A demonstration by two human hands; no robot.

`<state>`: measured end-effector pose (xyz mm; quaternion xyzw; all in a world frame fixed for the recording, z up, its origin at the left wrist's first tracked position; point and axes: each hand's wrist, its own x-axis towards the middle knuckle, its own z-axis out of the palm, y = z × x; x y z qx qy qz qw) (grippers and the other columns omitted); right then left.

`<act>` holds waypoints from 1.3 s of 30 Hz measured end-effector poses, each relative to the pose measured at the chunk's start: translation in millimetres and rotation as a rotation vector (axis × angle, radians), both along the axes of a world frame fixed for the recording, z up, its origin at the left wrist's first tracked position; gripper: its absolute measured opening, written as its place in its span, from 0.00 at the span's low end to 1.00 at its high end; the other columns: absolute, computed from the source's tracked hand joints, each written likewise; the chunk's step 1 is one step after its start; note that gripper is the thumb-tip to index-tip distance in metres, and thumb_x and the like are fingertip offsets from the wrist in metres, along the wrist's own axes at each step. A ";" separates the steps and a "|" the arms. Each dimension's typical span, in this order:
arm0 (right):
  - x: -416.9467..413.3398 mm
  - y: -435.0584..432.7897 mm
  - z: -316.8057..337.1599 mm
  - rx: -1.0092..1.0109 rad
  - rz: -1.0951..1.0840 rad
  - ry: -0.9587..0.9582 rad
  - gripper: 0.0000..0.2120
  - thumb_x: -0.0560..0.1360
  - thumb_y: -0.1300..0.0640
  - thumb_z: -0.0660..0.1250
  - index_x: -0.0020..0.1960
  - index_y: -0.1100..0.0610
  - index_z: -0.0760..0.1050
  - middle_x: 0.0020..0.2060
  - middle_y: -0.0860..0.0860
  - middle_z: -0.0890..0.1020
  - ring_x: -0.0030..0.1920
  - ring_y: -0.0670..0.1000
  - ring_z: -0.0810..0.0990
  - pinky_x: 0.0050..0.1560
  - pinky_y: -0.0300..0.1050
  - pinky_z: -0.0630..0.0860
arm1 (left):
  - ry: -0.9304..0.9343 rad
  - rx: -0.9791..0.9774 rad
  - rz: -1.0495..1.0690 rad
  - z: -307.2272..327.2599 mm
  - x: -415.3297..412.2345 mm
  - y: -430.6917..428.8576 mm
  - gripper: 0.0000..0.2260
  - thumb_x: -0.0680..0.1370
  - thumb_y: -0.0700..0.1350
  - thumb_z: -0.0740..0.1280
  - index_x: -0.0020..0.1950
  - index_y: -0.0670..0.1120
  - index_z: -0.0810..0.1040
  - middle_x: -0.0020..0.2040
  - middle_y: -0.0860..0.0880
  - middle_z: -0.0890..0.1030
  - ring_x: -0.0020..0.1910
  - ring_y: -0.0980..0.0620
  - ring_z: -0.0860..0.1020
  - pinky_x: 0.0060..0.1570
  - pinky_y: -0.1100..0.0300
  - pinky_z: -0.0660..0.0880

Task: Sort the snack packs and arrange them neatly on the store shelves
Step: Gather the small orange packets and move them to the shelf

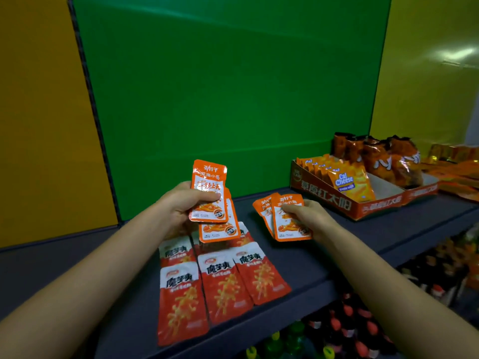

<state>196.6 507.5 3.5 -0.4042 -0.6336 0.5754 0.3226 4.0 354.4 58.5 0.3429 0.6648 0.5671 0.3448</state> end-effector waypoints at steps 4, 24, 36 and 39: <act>-28.9 33.9 -11.7 0.026 0.023 -0.083 0.10 0.73 0.57 0.70 0.52 0.59 0.75 0.44 0.57 0.83 0.39 0.53 0.82 0.43 0.48 0.80 | 0.034 -0.013 0.046 1.3 -7.2 16.1 0.06 0.73 0.33 0.68 0.44 0.43 0.76 0.35 0.47 0.84 0.28 0.53 0.82 0.29 0.63 0.80; -97.5 94.5 -29.0 0.371 0.055 -0.371 0.25 0.77 0.49 0.63 0.67 0.63 0.66 0.66 0.58 0.71 0.67 0.60 0.69 0.65 0.52 0.66 | 0.010 0.033 0.338 1.9 17.1 55.2 0.06 0.74 0.32 0.67 0.42 0.43 0.76 0.27 0.50 0.83 0.25 0.55 0.82 0.25 0.64 0.78; -79.2 149.2 -10.1 0.272 0.195 -0.235 0.10 0.75 0.51 0.66 0.40 0.56 0.73 0.49 0.59 0.83 0.50 0.59 0.82 0.56 0.55 0.78 | -0.027 0.033 0.323 -4.8 21.7 73.9 0.06 0.74 0.33 0.66 0.42 0.43 0.78 0.35 0.49 0.85 0.28 0.54 0.83 0.29 0.63 0.80; -82.4 154.8 -16.7 0.381 0.169 -0.403 0.15 0.75 0.49 0.65 0.52 0.61 0.76 0.52 0.57 0.81 0.54 0.58 0.80 0.57 0.50 0.76 | -0.031 0.033 0.315 -7.3 22.4 77.0 0.06 0.74 0.33 0.66 0.42 0.43 0.79 0.35 0.48 0.85 0.28 0.54 0.83 0.28 0.64 0.79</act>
